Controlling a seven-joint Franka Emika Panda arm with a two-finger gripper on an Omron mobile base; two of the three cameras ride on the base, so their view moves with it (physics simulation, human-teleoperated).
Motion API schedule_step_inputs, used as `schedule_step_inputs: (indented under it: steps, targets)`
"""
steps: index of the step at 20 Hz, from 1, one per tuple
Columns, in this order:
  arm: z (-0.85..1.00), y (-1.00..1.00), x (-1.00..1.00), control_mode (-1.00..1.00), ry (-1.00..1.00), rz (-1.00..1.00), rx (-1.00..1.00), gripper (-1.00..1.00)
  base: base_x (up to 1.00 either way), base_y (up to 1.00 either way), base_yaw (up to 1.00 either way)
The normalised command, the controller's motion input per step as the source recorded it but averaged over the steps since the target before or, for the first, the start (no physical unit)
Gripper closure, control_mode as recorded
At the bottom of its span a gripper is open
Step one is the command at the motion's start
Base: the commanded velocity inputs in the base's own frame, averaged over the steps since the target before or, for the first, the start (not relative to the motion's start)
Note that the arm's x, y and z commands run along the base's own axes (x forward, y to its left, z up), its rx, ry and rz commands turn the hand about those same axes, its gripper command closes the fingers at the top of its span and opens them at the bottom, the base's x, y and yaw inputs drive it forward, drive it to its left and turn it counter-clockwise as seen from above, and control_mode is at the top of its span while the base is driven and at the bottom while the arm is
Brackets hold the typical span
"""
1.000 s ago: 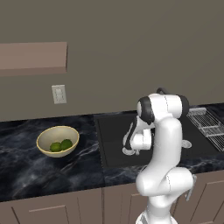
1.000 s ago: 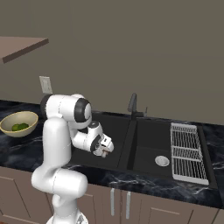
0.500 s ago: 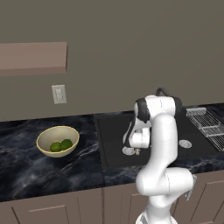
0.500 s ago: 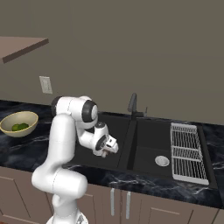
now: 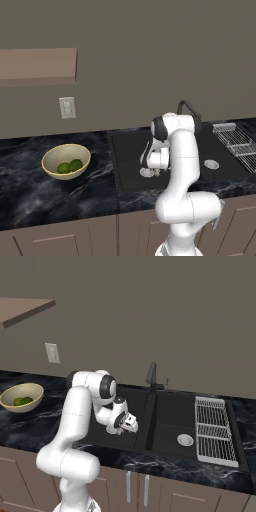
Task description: Pick the limes from the cabinet and place them in one bowl. Pick the mushroom from the sink and place it in the other bowl.
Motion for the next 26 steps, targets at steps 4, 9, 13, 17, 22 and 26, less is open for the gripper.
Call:
schedule_step_inputs:
  steps: [4, 9, 13, 17, 22, 26]
  targets:
    - [-0.32, 0.07, 0.22, -1.00, 0.10, 0.00, 0.00, -1.00, 0.00, 0.00, 0.00]
    - [-0.22, 0.23, 0.09, -1.00, 0.10, -0.01, 0.00, -1.00, 0.00, 0.00, 0.00]
    - [-0.01, 0.26, -0.18, -1.00, 0.02, -0.06, 0.00, -1.00, 0.00, 0.00, 0.00]
    - [0.00, 0.05, -0.42, -1.00, 0.00, -0.09, 0.00, -1.00, 0.00, 0.00, 0.00]
    - [0.00, -0.01, -0.25, -1.00, -0.03, -0.05, 0.00, -1.00, 0.00, 0.00, 0.00]
    - [0.00, 0.01, -0.20, -1.00, -0.02, -0.03, 0.00, -1.00, 0.00, 0.00, 0.00]
